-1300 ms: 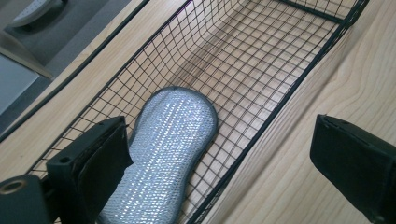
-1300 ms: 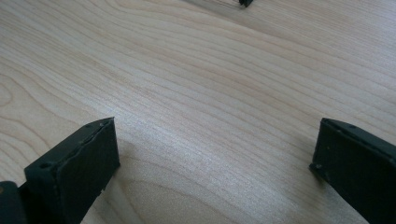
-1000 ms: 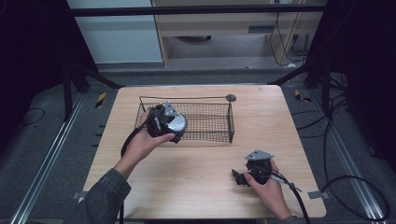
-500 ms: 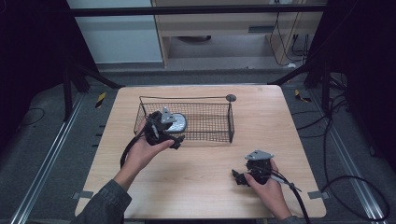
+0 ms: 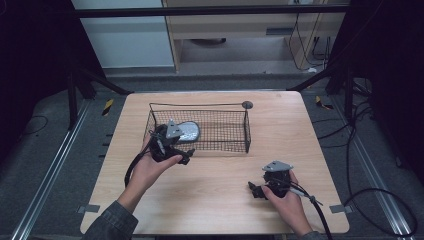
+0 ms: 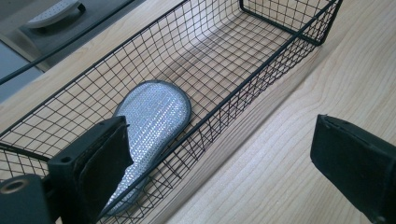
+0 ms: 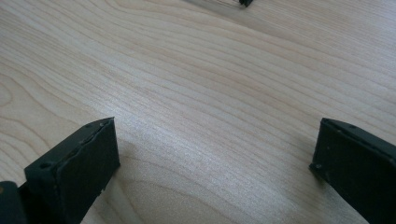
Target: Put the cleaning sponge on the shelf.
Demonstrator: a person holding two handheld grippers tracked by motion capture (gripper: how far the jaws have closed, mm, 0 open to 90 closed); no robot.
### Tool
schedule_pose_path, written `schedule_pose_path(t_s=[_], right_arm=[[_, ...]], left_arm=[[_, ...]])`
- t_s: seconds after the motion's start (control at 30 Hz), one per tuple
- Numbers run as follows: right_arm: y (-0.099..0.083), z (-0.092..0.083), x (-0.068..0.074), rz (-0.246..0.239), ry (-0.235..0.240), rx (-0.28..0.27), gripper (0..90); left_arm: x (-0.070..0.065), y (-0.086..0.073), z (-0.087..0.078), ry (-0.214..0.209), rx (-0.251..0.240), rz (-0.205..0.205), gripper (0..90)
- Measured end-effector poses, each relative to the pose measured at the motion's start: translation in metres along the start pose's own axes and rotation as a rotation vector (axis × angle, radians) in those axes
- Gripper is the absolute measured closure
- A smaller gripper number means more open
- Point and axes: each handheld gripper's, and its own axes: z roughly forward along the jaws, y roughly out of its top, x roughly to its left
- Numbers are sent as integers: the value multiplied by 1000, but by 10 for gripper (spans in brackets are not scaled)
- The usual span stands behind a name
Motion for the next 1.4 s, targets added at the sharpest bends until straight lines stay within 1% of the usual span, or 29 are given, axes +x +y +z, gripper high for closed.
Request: schedule_pose_path(t_s=[0.07, 0.1, 0.2, 0.3, 0.57, 0.73, 0.87, 0.93, 1.1, 1.2, 1.33, 1.4], right_arm=[[0, 0, 0, 0, 0, -1, 6], [0, 0, 0, 1, 0, 0, 6], [0, 0, 0, 2, 1, 1, 6], [0, 0, 0, 2, 0, 0, 6], [0, 0, 0, 3, 1, 0, 6], [0, 0, 0, 3, 0, 1, 6], [0, 0, 0, 2, 0, 0, 7], [0, 0, 0, 3, 1, 0, 7], [0, 0, 0, 3, 0, 0, 7], [0, 0, 1, 2, 2, 0, 7], [0, 0, 1, 2, 2, 0, 7], [0, 0, 1, 1, 2, -2, 7]], left_arm=[[1, -3, -2, 4, -3, -3, 44], [1, -5, -3, 6, -10, -11, 44], [2, -10, -7, 8, -13, -21, 44], [3, -15, -12, 19, -15, -26, 44], [7, -31, -22, 28, -28, -63, 43], [9, -46, -28, 42, -43, -106, 41], [11, -61, -33, 64, -43, -137, 38], [12, -69, -34, 66, -44, -154, 37], [14, -86, -36, 87, -30, -188, 34], [16, -95, -36, 79, -7, -199, 32], [18, -104, -36, 79, 6, -212, 31], [19, -109, -36, 82, 20, -215, 30]])
